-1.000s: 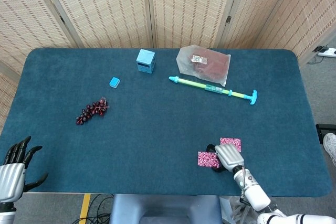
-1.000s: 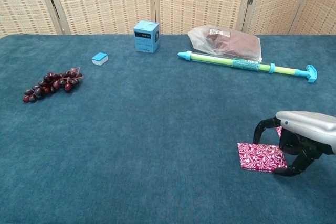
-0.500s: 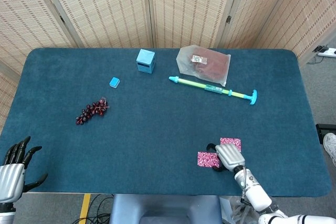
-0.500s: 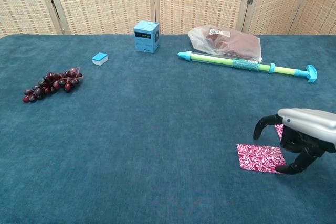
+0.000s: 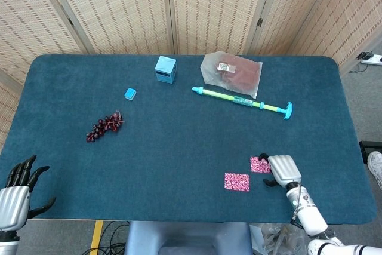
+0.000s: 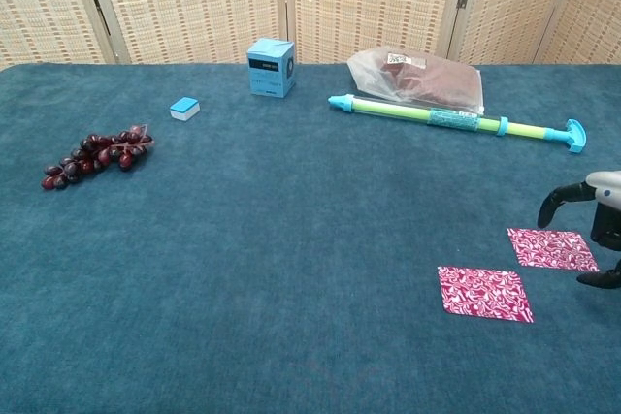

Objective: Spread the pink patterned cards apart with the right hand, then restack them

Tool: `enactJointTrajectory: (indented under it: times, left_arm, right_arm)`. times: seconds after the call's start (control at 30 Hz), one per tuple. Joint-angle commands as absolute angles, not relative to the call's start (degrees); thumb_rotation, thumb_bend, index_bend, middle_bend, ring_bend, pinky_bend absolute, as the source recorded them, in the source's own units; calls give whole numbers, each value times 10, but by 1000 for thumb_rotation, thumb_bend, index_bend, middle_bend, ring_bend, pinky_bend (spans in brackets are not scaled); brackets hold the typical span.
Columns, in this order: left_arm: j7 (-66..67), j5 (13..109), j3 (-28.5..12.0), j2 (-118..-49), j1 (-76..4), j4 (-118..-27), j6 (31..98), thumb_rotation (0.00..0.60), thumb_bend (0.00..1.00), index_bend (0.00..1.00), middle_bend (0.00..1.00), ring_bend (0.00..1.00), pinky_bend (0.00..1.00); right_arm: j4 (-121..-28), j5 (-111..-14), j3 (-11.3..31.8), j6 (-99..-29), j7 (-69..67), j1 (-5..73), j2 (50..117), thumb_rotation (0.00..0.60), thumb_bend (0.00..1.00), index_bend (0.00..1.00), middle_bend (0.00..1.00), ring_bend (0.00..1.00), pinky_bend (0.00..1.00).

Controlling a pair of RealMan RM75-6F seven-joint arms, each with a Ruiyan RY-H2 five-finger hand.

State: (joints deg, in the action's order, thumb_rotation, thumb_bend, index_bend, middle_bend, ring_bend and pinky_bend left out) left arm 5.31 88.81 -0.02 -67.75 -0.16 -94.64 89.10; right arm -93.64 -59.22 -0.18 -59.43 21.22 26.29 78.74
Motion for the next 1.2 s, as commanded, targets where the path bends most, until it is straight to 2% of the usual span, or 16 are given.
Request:
enactJointTrajectory:
  times: [0.03,0.4,1.2]
  left_arm:
    - [56,890,-1,-676,-2,-950,892,600,230,242,29,21,90]
    - [65,889,0,-673,-3,-959,890,600,231,242,30,22,90]
    - [60,886,2,-672,1,-953,892,600,230,242,29,21,90]
  right_arm:
    - [-924,-590,1,-589,205,261,789,600,255,293,1000,1000,1000]
    - [-880,-579,16,-569,200,268,808,600,256,293,1000,1000,1000]
    - [-859,-557,24,-550,212,277,826,600,271,293,1000,1000,1000]
